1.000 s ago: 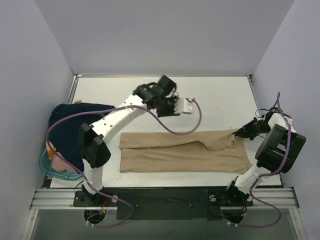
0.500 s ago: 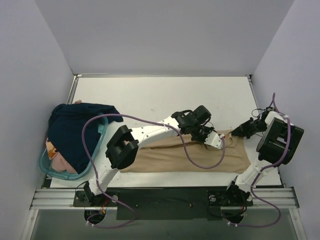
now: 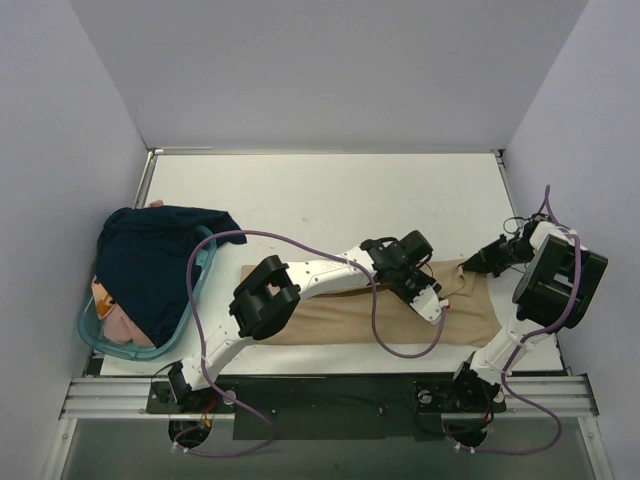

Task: Fold and stack the t-shirts
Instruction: Fold the other side of the tshirt into a rectangle

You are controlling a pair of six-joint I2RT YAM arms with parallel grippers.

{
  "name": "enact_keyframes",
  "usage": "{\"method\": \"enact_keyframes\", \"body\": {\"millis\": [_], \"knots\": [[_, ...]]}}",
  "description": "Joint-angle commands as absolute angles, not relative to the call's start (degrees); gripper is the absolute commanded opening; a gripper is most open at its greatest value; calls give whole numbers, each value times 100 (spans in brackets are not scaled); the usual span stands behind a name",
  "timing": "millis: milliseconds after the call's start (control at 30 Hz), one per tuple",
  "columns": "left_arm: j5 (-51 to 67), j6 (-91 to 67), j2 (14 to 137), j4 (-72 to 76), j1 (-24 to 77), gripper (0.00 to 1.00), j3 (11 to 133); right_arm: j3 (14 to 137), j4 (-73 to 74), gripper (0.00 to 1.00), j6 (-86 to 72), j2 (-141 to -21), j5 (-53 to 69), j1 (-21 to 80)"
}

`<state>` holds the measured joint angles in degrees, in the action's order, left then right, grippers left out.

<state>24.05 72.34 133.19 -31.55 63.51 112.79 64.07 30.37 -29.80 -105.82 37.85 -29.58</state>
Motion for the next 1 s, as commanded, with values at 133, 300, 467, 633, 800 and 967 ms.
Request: {"method": "enact_keyframes", "body": {"millis": [133,300,467,633,800,967], "knots": [[2242,7682,13623,-3569,6319,47,11883,6732,3454,0,-2813,-10696,3753,-2927],[1768,8121,13614,-3315,6284,46,11743,6803,3489,0,-2795,-10723,3779,-2918],[1696,8104,13632,-3015,6267,24,11654,6855,3524,0,-2795,-10696,3788,-2927],[1845,7640,13597,-3243,6249,0,11891,6908,3630,0,-2742,-10600,3709,-2909],[2775,6593,13492,-4174,6091,0,12646,6803,3955,0,-2610,-10231,3498,-2909],[3585,5881,13412,-4885,5950,0,12823,6312,4201,0,-2514,-9643,3287,-2927]]}}
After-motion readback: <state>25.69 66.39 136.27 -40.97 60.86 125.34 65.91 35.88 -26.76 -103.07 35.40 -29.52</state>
